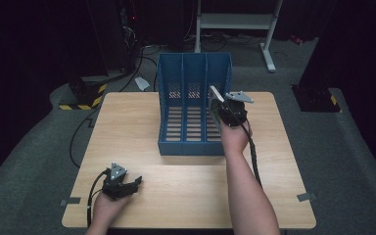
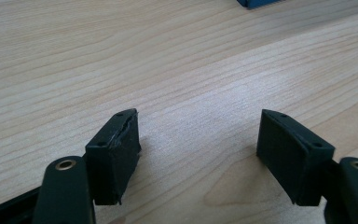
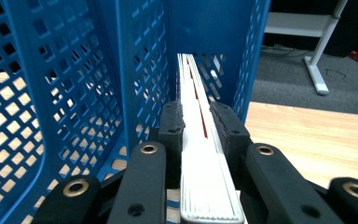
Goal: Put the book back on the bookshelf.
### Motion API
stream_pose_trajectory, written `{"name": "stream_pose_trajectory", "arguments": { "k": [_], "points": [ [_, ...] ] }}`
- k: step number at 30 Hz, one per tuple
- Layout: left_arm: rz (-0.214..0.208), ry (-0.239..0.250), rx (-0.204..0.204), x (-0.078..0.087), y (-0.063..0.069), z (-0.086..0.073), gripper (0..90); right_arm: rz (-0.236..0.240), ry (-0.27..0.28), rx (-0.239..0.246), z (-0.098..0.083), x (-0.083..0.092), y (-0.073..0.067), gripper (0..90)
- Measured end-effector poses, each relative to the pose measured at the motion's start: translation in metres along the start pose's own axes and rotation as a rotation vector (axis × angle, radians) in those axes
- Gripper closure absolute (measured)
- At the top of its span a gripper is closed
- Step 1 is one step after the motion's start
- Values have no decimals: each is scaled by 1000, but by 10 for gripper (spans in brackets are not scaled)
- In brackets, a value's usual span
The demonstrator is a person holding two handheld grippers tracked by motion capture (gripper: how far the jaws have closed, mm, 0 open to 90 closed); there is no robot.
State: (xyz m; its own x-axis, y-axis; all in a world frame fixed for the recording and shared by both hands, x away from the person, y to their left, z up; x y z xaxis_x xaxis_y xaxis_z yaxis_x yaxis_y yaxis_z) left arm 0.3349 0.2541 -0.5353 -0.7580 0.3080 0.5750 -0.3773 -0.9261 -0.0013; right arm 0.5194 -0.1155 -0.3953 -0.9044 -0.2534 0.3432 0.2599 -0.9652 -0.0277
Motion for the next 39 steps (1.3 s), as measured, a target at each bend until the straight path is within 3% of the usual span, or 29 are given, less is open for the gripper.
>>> {"name": "stream_pose_trajectory", "arguments": {
  "k": [8, 19, 26, 39],
  "points": [
    [-2, 2, 3, 0, 0, 0, 306, -39, -25, 24, -14, -16, -10, 755],
    [-3, -4, -2, 1, -1, 0, 302, -39, -30, 71, -22, -13, -21, 752],
    [3, -6, -4, 1, 0, -1, 300, -34, -31, 43, -35, -6, -15, 750],
    [1, -6, 2, 1, 0, -1, 300, -19, -82, 71, -45, 1, -16, 746]
  ]
}}
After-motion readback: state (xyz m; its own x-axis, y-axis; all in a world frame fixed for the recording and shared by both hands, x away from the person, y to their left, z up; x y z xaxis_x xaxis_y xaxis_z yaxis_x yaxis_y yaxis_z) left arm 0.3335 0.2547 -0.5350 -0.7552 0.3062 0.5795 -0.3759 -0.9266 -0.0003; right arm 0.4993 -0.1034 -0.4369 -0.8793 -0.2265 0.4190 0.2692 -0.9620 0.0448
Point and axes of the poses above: each handheld gripper's, and its own axes: x roughly backward along the jaws, z roughly out of its top, y roughly to its right, the point moved 1 cm from there along -x, roughly forward along the jaws, and after that the axes turned 6 degrees about y, right-handed, at the moved point
